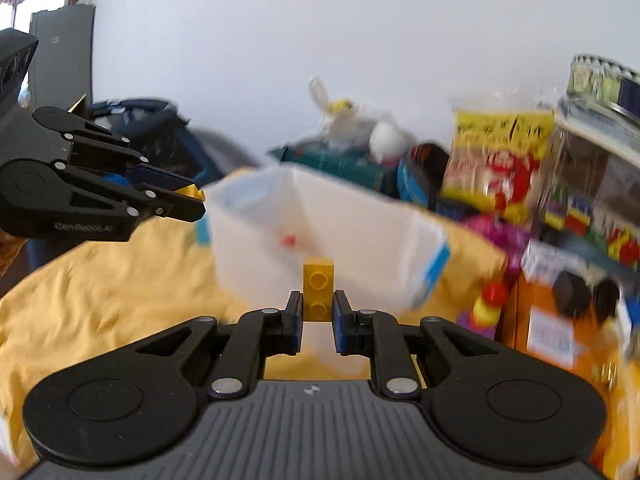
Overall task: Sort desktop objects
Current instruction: 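Lift both yellow bricks over the white bin and open both tools, then move both tools back down to the toy pile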
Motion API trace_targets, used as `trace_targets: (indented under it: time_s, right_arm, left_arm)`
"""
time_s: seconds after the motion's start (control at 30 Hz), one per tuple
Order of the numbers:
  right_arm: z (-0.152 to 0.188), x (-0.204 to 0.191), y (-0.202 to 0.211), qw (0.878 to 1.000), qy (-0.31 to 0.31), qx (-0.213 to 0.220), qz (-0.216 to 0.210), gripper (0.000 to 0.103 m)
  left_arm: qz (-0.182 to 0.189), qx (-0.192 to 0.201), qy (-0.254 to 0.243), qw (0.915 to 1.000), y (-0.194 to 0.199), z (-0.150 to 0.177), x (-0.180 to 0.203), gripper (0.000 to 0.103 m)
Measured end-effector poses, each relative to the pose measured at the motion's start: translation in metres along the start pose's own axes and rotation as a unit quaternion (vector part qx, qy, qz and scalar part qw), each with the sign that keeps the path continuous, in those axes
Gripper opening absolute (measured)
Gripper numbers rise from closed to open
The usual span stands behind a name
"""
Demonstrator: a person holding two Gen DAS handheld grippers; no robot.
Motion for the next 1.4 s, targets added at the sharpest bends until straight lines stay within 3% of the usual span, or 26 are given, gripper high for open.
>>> trace_targets:
  time_s: [0.17,0.3,0.63,0.67,0.7,0.77,0.8,1.0,1.13,1.3,1.4]
  right_arm:
    - [-0.033,0.014,-0.029,1.0,-0.012,0.024,0.014,0.017]
    - [-0.046,0.021,-0.054,0.999,-0.024,0.027,0.028,0.017]
    - [-0.031,0.029,-0.105,0.998,-0.035,-0.016,0.045,0.018]
    - [-0.029,0.03,-0.108,0.998,-0.036,-0.02,0.046,0.025]
    - [-0.029,0.03,-0.109,0.998,-0.037,-0.02,0.045,0.031]
    - [-0.029,0.031,-0.109,0.998,-0.037,-0.017,0.046,0.031]
    - [-0.03,0.03,-0.107,0.998,-0.036,-0.014,0.047,0.031]
    - [-0.034,0.027,-0.086,0.997,-0.043,0.017,0.054,0.031]
    - [-0.033,0.022,-0.065,0.997,-0.053,0.034,0.054,0.032]
    - [-0.017,0.012,-0.04,0.996,-0.065,0.036,0.043,0.043]
    - [0.003,-0.002,-0.025,0.998,-0.051,0.026,0.028,0.049]
  left_arm:
    - [-0.02,0.031,0.005,0.9993,-0.02,-0.037,-0.016,0.022]
    - [-0.022,0.022,0.019,0.9993,-0.051,-0.045,-0.025,0.022]
    - [-0.019,-0.033,0.036,0.9986,-0.115,-0.011,-0.025,0.024]
    - [-0.019,-0.034,0.036,0.9986,-0.116,-0.009,-0.024,0.026]
    - [-0.018,-0.032,0.033,0.9988,-0.116,-0.007,-0.023,0.028]
    - [-0.018,-0.027,0.03,0.999,-0.113,-0.006,-0.024,0.041]
    - [-0.019,-0.024,0.029,0.9991,-0.111,-0.006,-0.024,0.043]
    - [-0.013,-0.005,0.048,0.9987,-0.084,-0.01,-0.027,0.046]
    - [-0.008,0.011,0.051,0.9986,-0.056,-0.008,-0.024,0.053]
    - [0.014,-0.003,0.061,0.998,-0.027,0.015,-0.007,0.055]
    - [0.03,-0.025,0.063,0.9973,-0.012,0.042,0.01,0.066]
Point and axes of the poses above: each gripper's, at about its wrist camera, not at the fingertips, and y roughly against the way its jaws point, x to its right, z to its underside, the point moved 8 cm from there along -y, roughly the way its jaws point, and after that the axes turned 3 degrees about -z, right-handed, at the moved point
